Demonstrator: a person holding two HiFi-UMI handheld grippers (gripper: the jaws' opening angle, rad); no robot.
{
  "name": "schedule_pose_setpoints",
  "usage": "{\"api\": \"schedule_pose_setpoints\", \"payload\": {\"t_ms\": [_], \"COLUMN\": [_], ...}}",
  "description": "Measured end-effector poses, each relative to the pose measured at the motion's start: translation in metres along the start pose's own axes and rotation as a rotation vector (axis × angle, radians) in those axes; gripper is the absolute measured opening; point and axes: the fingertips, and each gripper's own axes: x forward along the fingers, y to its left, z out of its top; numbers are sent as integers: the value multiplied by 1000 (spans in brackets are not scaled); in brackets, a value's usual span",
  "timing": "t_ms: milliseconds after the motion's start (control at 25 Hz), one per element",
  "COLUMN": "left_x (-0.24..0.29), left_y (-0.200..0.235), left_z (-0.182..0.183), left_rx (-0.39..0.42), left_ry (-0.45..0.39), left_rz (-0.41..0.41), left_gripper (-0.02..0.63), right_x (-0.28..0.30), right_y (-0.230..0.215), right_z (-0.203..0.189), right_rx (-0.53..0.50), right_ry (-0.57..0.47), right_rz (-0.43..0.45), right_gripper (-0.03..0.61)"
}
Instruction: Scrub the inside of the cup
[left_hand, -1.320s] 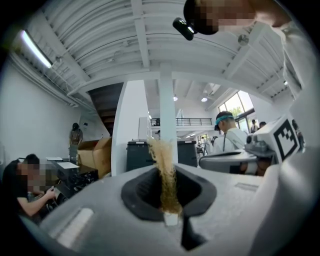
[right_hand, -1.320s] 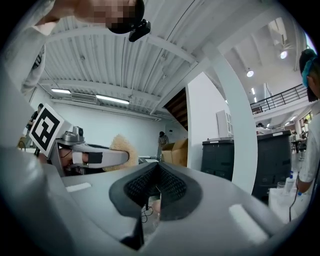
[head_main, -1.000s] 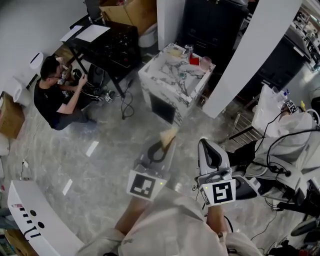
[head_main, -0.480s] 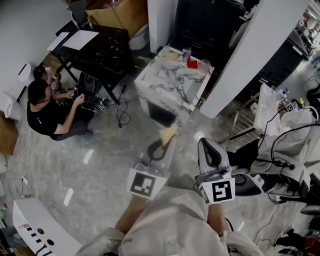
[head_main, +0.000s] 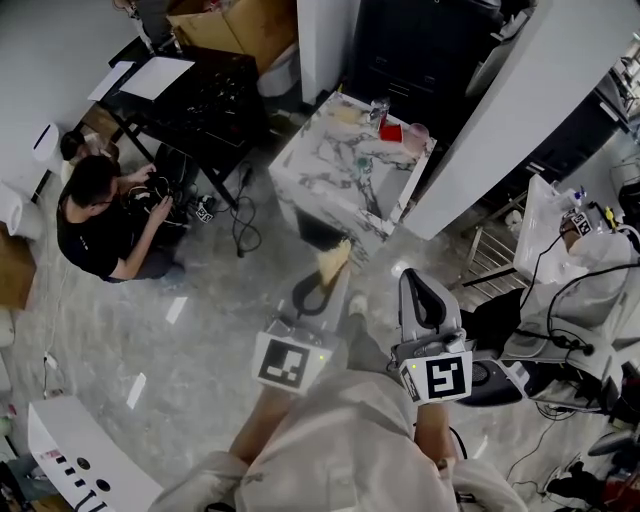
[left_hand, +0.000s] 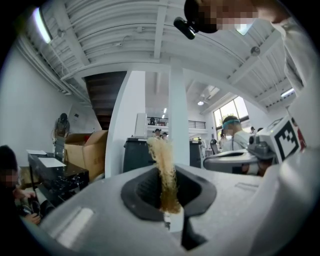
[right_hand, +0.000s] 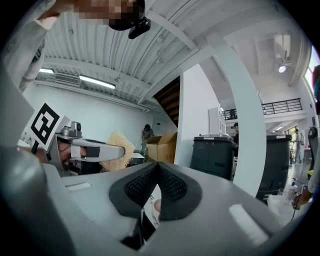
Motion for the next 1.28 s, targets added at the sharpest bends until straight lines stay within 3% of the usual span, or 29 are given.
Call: {"api": "schedule_pose_setpoints", "payload": {"t_ms": [760,1080,1280], "left_x": [206,264,296], "left_y": [81,106,119], "left_z": [-14,-25,-33], "left_rx": [15,25,36], "left_ry": [84,100,114], "left_rz": [105,145,128], "left_gripper": [28,28,28], "right_x": [173,226,252], "right_y": [-155,-194,-213], "right_z": [-21,-35,-44], "right_rx": [46,54,61], "right_ry": [34,45,60], "right_rz": [118,165,153], "right_gripper": [-3,-3,-3]}}
